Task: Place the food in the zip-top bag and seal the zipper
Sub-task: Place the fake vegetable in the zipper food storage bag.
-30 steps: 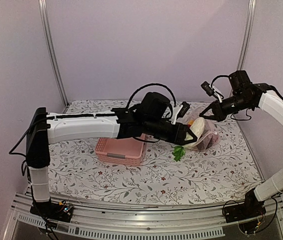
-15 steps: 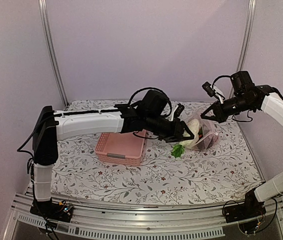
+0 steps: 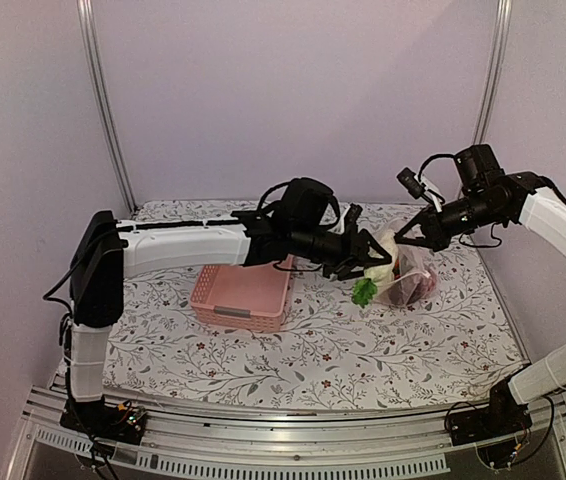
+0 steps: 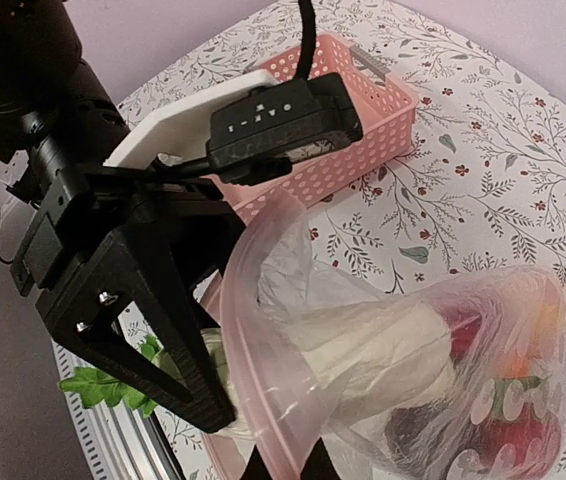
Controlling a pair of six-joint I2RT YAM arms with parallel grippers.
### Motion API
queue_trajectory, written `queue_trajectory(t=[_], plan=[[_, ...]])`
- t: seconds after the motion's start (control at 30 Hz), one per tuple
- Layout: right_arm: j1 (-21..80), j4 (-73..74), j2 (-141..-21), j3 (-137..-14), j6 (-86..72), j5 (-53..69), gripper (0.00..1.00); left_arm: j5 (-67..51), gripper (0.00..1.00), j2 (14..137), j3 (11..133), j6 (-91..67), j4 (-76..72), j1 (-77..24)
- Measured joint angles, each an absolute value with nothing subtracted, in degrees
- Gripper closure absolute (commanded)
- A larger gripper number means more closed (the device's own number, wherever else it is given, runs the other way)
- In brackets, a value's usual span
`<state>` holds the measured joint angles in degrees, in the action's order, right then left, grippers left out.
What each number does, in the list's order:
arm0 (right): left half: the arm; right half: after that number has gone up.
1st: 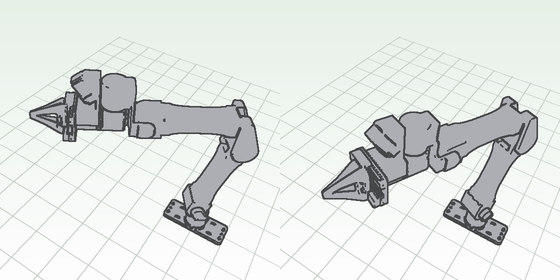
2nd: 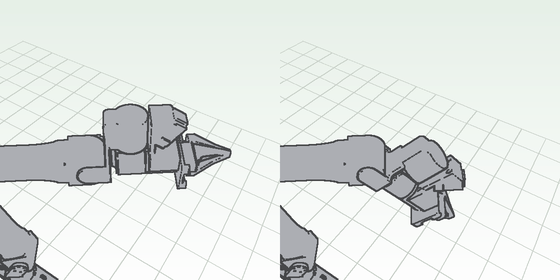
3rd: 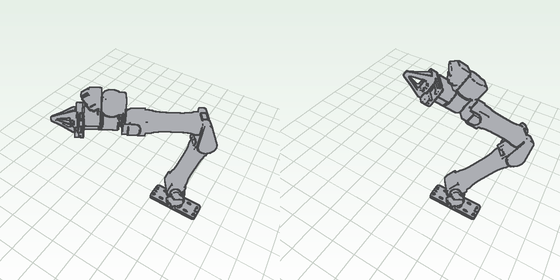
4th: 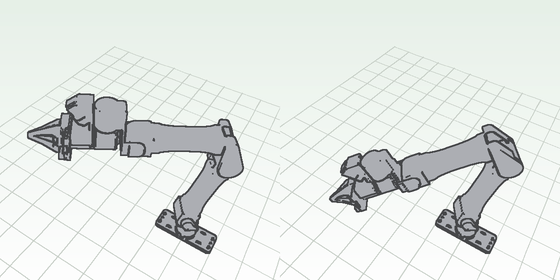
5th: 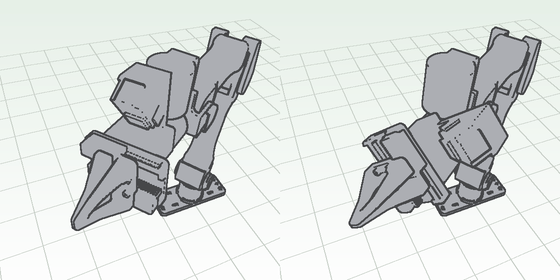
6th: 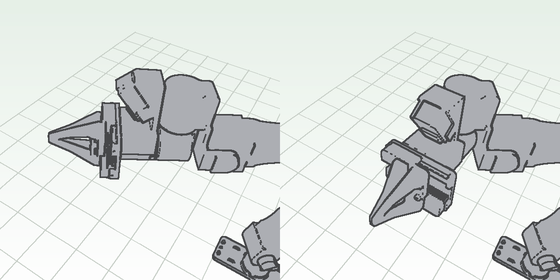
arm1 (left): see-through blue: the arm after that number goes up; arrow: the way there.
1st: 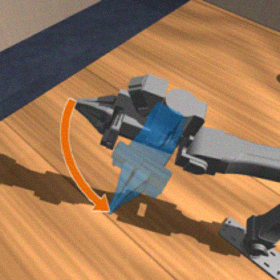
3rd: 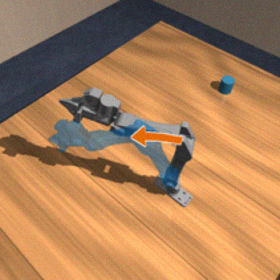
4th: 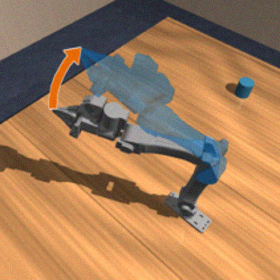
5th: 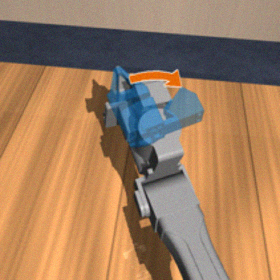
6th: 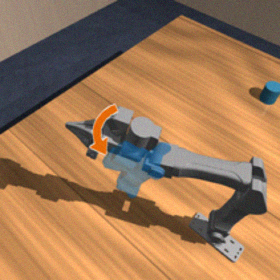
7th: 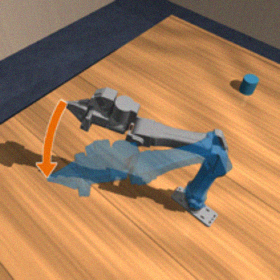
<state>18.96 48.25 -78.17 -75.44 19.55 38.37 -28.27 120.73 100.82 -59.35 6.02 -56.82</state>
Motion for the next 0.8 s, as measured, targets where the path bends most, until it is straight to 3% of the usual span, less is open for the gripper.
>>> queue_trajectory(t=[0.1, 0.13, 0.17, 0.2, 0.53, 0.8], plan=[[19.14, 48.58, -78.11, -75.4, 19.53, 39.62, 1.0, -28.91, 0.41, 121.01, 98.37, -65.23, -0.62, -56.12], [19.16, 48.64, -78.11, -75.4, 19.53, 39.77, 1.0, -29.21, 0.29, 121.01, 97.1, -67.22, -3.11, -55.9], [19.16, 48.77, -78.11, -75.4, 19.51, 39.86, 1.0, -29.47, 0.08, 121.01, 95.31, -70.08, -6.83, -55.66], [19.16, 48.9, -78.11, -75.4, 19.51, 39.88, 1.0, -29.67, 0.01, 121.01, 93.34, -73.06, -10.39, -55.37], [19.18, 49.23, -78.11, -75.42, 19.2, 39.83, 1.0, -29.67, 0.0, 120.11, 88.92, -83.81, -23.57, -54.22], [18.06, 50.19, -78.13, -79.29, 18.85, 38.83, 1.0, -23.77, 0.0, 111.24, 88.73, -67.92, -16.88, -54.76]])
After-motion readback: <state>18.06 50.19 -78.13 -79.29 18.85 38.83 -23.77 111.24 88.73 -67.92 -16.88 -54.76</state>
